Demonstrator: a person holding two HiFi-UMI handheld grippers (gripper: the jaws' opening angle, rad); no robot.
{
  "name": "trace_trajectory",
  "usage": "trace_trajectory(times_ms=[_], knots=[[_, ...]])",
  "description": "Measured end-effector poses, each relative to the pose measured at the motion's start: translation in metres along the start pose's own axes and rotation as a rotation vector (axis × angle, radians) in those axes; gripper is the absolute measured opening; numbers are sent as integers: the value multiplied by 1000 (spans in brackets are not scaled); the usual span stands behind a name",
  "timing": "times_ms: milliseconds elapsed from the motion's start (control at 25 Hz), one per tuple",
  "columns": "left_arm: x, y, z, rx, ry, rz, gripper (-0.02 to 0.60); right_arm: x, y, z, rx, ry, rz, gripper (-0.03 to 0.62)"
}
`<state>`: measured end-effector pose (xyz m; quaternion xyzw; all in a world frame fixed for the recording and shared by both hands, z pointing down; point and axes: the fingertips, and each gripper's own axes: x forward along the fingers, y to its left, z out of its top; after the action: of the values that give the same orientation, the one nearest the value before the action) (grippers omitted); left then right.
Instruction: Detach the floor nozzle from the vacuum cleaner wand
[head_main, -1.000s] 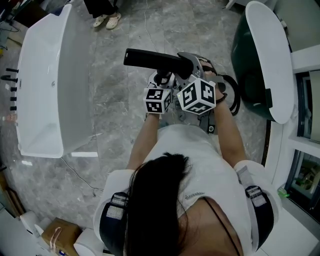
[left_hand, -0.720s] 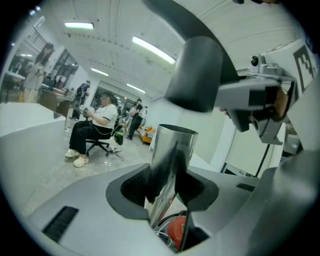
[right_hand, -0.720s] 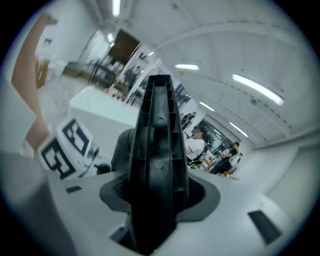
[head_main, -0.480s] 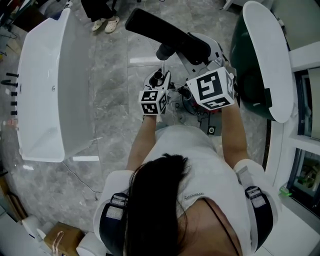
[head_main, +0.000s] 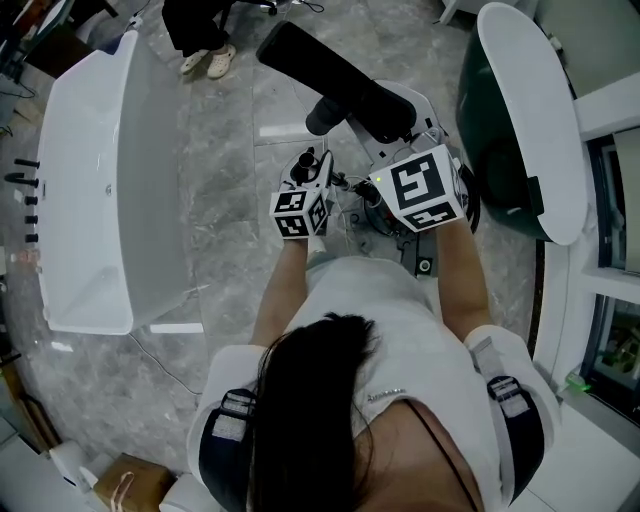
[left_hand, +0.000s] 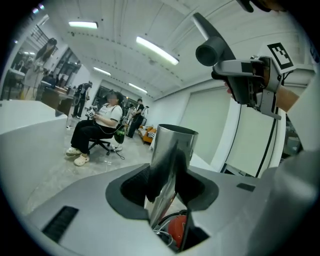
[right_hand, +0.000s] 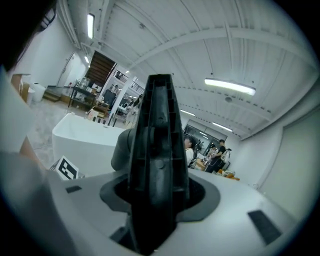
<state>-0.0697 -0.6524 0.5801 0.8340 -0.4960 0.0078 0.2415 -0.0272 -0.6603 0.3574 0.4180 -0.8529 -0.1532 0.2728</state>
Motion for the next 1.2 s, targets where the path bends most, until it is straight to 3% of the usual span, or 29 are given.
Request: trace_trajectory(times_ms=[720, 1040, 1200], knots=[[-3, -4, -1, 3, -6, 4, 149, -25, -41, -39, 498, -96, -138, 210], [2, -8, 1, 24, 0, -12, 150, -28, -41, -62, 617, -81, -155, 210], [1, -11, 1, 8, -11, -25, 150, -28, -37, -57, 604, -85, -157, 210]])
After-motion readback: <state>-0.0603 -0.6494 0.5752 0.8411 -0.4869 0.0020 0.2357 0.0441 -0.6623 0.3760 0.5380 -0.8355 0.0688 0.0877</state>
